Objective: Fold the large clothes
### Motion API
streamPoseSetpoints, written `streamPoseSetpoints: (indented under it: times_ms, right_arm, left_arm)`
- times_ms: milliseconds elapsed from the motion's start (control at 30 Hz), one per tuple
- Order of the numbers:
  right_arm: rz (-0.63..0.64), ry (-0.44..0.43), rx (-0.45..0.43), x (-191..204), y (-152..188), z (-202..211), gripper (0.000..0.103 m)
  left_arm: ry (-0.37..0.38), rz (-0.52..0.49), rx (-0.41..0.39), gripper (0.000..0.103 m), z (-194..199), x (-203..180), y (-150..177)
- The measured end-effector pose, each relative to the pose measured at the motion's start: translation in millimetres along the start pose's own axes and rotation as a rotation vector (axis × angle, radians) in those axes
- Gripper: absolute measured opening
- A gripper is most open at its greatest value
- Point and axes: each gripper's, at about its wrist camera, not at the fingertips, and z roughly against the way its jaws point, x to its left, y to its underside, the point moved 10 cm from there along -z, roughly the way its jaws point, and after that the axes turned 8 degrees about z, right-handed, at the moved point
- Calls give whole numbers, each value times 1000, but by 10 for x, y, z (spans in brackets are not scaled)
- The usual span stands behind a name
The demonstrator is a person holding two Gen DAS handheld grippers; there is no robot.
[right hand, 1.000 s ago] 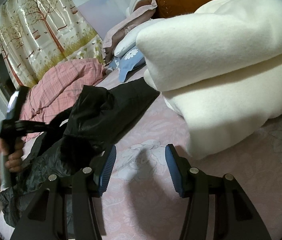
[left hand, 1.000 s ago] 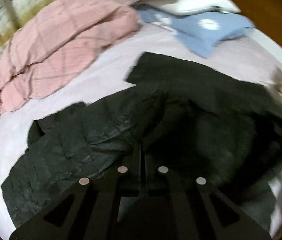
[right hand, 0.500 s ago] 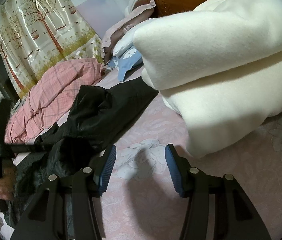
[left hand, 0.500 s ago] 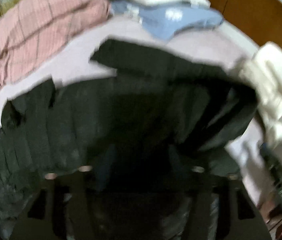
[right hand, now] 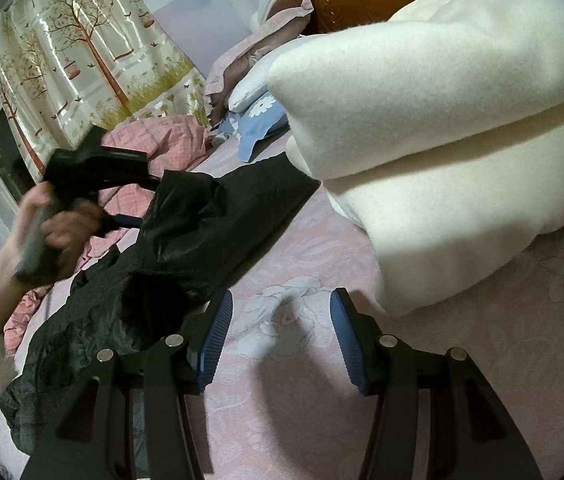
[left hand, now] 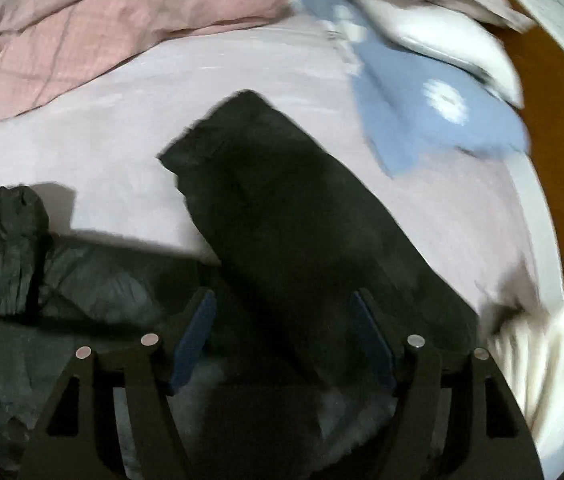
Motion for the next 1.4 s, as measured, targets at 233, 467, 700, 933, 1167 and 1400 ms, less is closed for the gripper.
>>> streamPoseSetpoints:
  times_ms: [233, 467, 700, 933, 1167, 1400]
  right_arm:
    - [-9, -22, 10, 8, 9, -6, 52]
    - [-24, -16, 22, -21, 52, -63, 52]
    - [-17, -4, 19, -12, 54, -59, 52]
    - [6, 2, 23, 25, 27, -59, 52]
    - [49, 55, 3, 112, 2, -15, 52]
    - [66, 56, -10, 138, 8, -10, 52]
  left_arm:
    - [-76, 21, -17, 38, -397, 102, -256]
    - [-88, -96, -159, 3, -37, -136, -253]
    - [-50, -372, -625, 3, 2017, -486, -98]
    - [-221, -309, -1027, 4, 3751, 449, 228]
    - [-454, -201, -966, 4, 3701, 1918, 271]
    - [-514, -44, -802, 4, 2842, 3235, 504]
